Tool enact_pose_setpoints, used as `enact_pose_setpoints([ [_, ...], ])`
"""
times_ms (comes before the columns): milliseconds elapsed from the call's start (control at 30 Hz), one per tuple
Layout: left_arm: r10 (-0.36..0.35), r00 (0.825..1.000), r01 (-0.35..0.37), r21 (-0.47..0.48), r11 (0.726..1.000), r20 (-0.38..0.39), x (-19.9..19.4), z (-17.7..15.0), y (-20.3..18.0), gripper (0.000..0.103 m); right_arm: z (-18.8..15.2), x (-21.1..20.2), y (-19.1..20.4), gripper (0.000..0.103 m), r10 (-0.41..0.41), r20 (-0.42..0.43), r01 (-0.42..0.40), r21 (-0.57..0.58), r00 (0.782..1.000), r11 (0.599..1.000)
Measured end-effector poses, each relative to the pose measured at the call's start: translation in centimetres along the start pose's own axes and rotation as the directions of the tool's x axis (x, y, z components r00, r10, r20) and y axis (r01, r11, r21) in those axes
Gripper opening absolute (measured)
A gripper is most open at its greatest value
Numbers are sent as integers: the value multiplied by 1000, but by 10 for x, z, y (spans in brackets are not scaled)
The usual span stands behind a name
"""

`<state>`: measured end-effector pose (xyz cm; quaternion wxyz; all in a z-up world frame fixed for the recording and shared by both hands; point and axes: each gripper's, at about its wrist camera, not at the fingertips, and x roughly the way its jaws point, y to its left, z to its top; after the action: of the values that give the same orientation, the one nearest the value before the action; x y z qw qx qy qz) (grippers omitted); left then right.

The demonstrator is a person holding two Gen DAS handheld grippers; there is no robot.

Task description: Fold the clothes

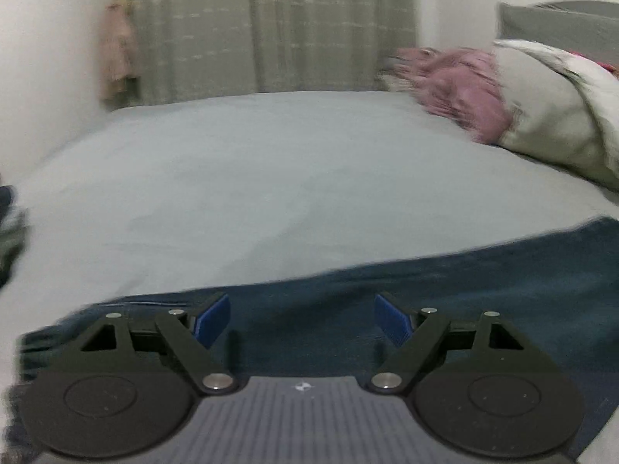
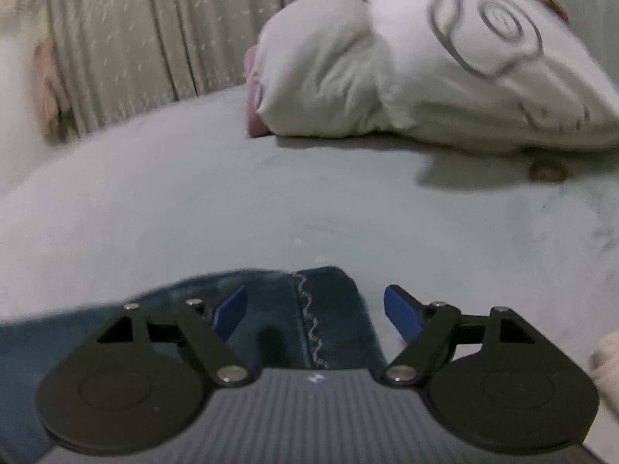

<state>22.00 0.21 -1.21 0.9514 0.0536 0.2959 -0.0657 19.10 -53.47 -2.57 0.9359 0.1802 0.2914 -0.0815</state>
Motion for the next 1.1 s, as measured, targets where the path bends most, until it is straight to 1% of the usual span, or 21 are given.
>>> enact_pose_setpoints([
  [133,-22,999,23,25,999,-27,23,-4,-14,82,4,23,-13,80,50,-24,-48,75,998,996],
  [167,-21,999,22,26,999,-37,27,-5,-17,82,4,26,-13,72,57,-28,-55,81,998,995],
  [233,-24,999,25,30,999,-45,35,-4,-22,82,1,32,-10,54,76,-35,-73,78,997,994],
  [300,-21,999,22,23,1000,-32,37,-5,-22,82,-2,30,-2,32,73,-22,-71,57,997,996],
  [333,-17,1000,18,18,1000,-26,37,-5,-21,82,-3,25,1,30,52,22,-53,35,998,998],
  [367,-9,1000,9,14,1000,-18,38,-5,-20,82,-4,19,4,24,38,48,-39,14,998,999],
  [400,5,1000,-5,11,1000,-9,38,-6,-19,82,-8,9,14,20,-5,106,12,-64,994,998],
  [467,24,1000,-24,13,1000,-7,40,-7,-15,82,-12,5,36,17,-76,192,113,-192,979,975],
  [500,30,999,-30,16,999,-13,42,-8,-16,82,-14,5,48,17,-107,229,165,-252,968,954],
  [533,34,999,-33,19,999,-17,42,-9,-16,83,-14,12,53,18,-130,223,190,-276,966,942],
  [567,37,999,-37,24,999,-16,42,-10,-17,83,-14,19,58,23,-153,216,214,-298,964,930],
  [600,42,999,-41,30,999,-15,43,-12,-18,84,-14,38,61,40,-201,153,241,-317,968,917],
  [633,43,999,-42,31,999,-15,43,-12,-18,84,-15,48,62,44,-241,118,267,-326,963,907],
  [667,41,999,-40,29,999,-16,43,-11,-17,84,-15,50,61,50,-250,115,274,-325,961,905],
  [767,43,999,-42,32,999,-8,38,-8,-17,84,-8,39,58,60,-249,152,283,-273,956,920],
  [833,52,998,-53,46,998,22,28,-4,-21,84,-8,16,67,62,-249,193,296,-275,949,915],
  [867,47,998,-49,49,998,41,20,-1,-24,84,-12,9,78,65,-223,174,267,-300,959,916],
  [900,38,998,-41,57,998,59,13,2,-29,84,-16,1,90,64,-195,151,235,-326,969,916],
  [933,34,997,-39,67,997,70,6,4,-34,84,-25,-5,108,64,-156,118,190,-381,981,905],
  [1033,14,997,-22,105,994,81,-15,11,-54,84,-58,-15,161,64,-73,37,82,-538,997,839],
  [1100,-4,998,-4,130,991,57,-22,11,-64,84,-80,-18,194,64,-31,-21,12,-621,999,784],
])
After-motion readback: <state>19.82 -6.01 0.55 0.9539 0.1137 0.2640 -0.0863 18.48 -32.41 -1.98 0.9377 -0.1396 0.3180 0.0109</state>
